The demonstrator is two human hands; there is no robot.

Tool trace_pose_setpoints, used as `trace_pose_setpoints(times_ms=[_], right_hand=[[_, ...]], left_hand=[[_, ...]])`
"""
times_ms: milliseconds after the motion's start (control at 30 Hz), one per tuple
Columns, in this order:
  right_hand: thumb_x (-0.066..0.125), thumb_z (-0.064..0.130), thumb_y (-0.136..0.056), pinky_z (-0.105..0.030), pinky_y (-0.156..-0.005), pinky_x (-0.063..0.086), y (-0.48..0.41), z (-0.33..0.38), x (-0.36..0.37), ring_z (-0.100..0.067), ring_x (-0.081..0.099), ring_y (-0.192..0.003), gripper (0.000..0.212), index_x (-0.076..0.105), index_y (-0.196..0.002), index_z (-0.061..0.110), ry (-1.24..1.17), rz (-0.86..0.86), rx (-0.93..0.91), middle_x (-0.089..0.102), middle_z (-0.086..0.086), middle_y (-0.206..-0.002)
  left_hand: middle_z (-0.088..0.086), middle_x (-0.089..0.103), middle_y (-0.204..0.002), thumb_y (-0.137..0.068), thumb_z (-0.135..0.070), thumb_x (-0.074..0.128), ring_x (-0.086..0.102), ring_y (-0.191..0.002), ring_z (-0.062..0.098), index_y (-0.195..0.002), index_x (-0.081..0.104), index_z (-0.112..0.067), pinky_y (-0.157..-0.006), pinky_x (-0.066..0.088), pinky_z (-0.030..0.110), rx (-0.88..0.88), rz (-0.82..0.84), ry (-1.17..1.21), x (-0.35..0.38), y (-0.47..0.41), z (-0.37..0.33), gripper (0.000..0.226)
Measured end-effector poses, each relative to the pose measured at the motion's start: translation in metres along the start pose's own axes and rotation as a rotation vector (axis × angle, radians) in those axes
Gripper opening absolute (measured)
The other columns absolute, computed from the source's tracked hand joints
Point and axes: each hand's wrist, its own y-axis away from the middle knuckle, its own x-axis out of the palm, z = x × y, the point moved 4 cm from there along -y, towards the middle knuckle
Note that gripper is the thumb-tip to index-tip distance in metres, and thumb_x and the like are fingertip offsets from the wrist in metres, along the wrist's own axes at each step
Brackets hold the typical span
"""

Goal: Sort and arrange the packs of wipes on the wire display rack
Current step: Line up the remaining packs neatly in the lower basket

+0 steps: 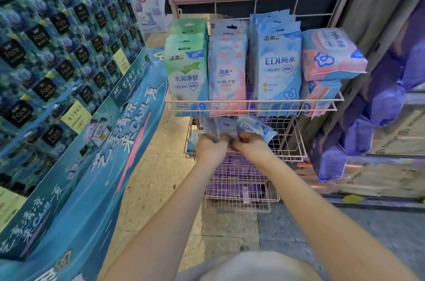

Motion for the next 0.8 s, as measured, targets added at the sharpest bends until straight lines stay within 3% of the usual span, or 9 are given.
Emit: trace_pose_setpoints(times_ms=[133,200,300,400,500,633,800], right_hand=[[0.071,0.019,-0.092,-0.025,-0.076,0.051,0.033,0.01,-0.005,-0.016,0.068,-0.092,0.022,0.057,-0.107,0.013,-0.192,0.017,-0.004,0.069,-0.006,-0.101],[0.074,0.025,-0.091,-0.029,-0.079,0.054,0.046,0.003,-0.006,-0.021,0.068,-0.098,0.038,0.052,-0.118,0.009,-0.235,0.022,0.021,0.065,-0.008,-0.107],[0.079,0.021,-0.087,-0.039,-0.087,0.059,0.058,-0.012,-0.008,-0.028,0.071,-0.103,0.052,0.049,-0.128,0.009,-0.333,-0.007,0.071,0.067,-0.011,-0.116],[0.077,0.007,-0.086,-0.043,-0.086,0.06,0.072,-0.017,-0.01,-0.03,0.075,-0.1,0.046,0.059,-0.128,0.004,-0.423,0.061,0.044,0.074,-0.013,-0.114],[0.081,0.003,-0.075,-0.047,-0.085,0.06,0.088,-0.015,-0.019,-0.03,0.075,-0.101,0.055,0.061,-0.125,0.01,-0.441,0.066,-0.003,0.075,-0.01,-0.114],[0.083,-0.002,-0.072,-0.042,-0.079,0.059,0.108,-0.002,-0.038,-0.03,0.075,-0.098,0.047,0.062,-0.112,0.011,-0.476,0.076,-0.078,0.076,-0.011,-0.11],[0.071,-0.001,-0.086,-0.029,-0.069,0.057,0.122,0.03,-0.056,-0.022,0.075,-0.084,0.02,0.059,-0.098,0.008,-0.507,0.067,-0.185,0.078,-0.01,-0.093]], left_hand=[[-0.001,0.067,-0.079,-0.088,-0.028,0.072,0.055,-0.066,0.012,-0.107,0.067,-0.012,-0.066,0.043,0.027,-0.105,0.204,0.168,-0.018,0.023,0.006,0.025],[0.002,0.075,-0.085,-0.082,-0.033,0.077,0.066,-0.073,0.018,-0.112,0.066,-0.015,-0.067,0.051,0.031,-0.121,0.315,0.208,-0.024,0.036,0.012,0.037],[0.009,0.08,-0.104,-0.078,-0.025,0.087,0.079,-0.09,0.029,-0.122,0.059,-0.015,-0.089,0.062,0.048,-0.121,0.353,0.268,-0.023,0.047,0.022,0.053],[0.01,0.077,-0.114,-0.075,-0.016,0.093,0.079,-0.095,0.028,-0.127,0.055,-0.011,-0.085,0.064,0.047,-0.078,0.359,0.282,-0.025,0.061,0.028,0.064],[0.003,0.077,-0.116,-0.058,-0.024,0.099,0.077,-0.101,0.021,-0.125,0.055,-0.018,-0.085,0.063,0.046,0.01,0.341,0.22,-0.03,0.079,0.026,0.08],[-0.004,0.078,-0.112,-0.064,-0.014,0.097,0.076,-0.101,0.015,-0.122,0.058,-0.021,-0.083,0.064,0.041,0.121,0.333,0.228,-0.033,0.103,0.013,0.071],[-0.013,0.077,-0.103,-0.071,-0.005,0.093,0.075,-0.101,0.011,-0.118,0.058,-0.019,-0.084,0.061,0.034,0.235,0.313,0.218,-0.038,0.114,-0.015,0.06]])
